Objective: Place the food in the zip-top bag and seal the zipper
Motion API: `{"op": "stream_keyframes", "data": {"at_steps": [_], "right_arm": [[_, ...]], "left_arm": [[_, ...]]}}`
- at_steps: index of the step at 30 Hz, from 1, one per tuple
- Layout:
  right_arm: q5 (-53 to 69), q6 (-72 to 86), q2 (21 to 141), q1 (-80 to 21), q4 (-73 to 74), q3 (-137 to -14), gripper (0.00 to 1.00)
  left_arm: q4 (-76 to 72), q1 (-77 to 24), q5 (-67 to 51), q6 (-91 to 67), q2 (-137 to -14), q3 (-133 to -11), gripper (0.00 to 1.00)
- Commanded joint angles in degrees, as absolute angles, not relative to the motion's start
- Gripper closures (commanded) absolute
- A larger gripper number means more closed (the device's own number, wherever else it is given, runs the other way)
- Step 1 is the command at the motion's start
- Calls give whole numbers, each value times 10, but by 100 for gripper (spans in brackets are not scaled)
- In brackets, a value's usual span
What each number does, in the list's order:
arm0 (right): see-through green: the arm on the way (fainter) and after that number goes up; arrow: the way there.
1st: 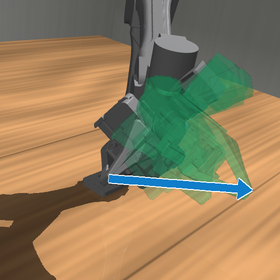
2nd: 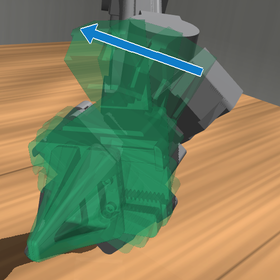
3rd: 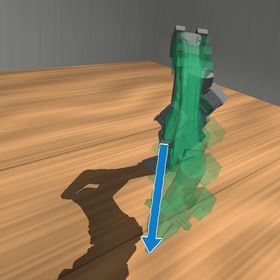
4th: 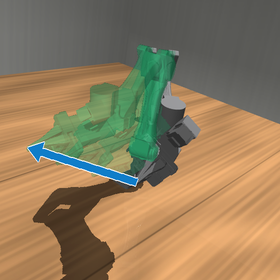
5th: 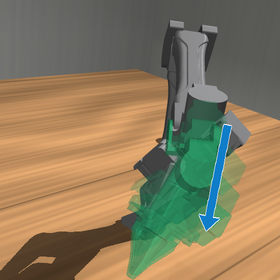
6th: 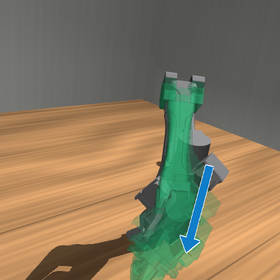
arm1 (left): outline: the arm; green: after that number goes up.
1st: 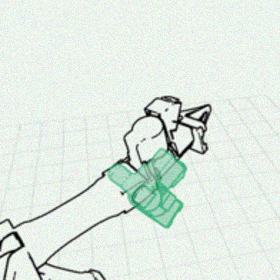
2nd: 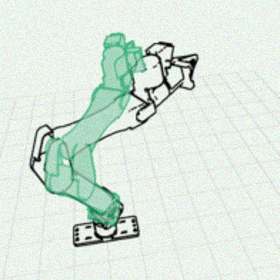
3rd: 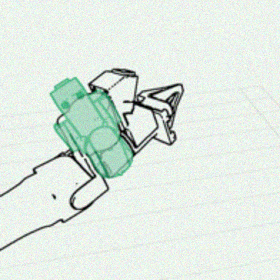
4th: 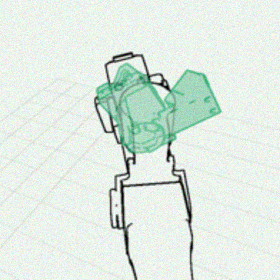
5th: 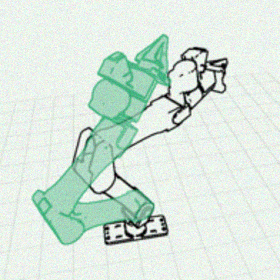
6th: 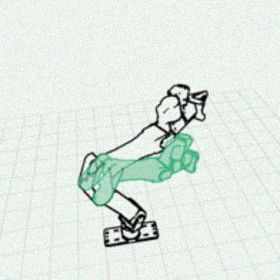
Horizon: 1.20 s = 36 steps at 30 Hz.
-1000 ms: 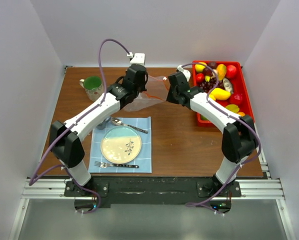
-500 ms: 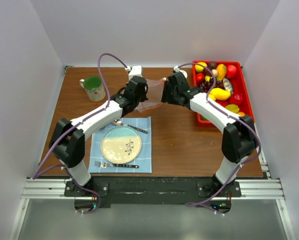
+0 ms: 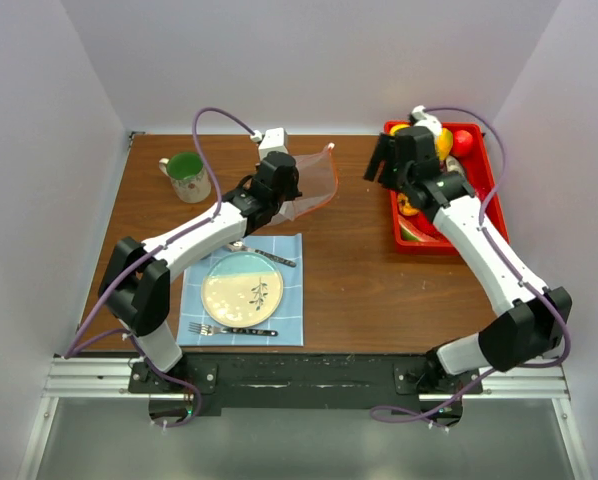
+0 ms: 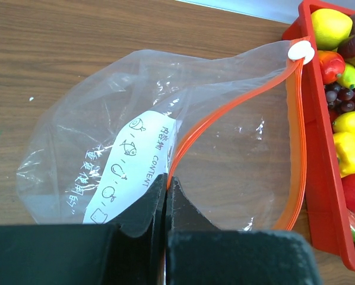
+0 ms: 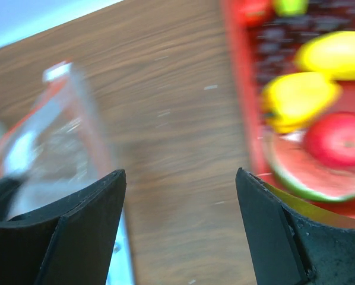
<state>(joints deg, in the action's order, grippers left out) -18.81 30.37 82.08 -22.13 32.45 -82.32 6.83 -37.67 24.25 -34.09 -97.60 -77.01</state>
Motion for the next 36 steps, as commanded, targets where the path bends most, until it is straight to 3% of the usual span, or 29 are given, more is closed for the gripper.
{"op": "stream_keyframes", "data": {"at_steps": [1,6,17,32,36], "right_arm": [[-231,285,835,-141,372,-819,19],[-163,279,841,-17,334,-757,11],[-163,265,946,26,282,-733,6],[-171,291,1028,30,254,-706,14],[-175,294,1034,29,263,-708,25]], "left_arm": [[33,-382,250,-355,-971,-788,100],[27,-386,237,-353,-974,-782,100],[34,-386,217,-345,-982,-786,100],[38,-386,216,-345,-976,-787,100],[38,-387,211,-345,-980,-787,100]]}}
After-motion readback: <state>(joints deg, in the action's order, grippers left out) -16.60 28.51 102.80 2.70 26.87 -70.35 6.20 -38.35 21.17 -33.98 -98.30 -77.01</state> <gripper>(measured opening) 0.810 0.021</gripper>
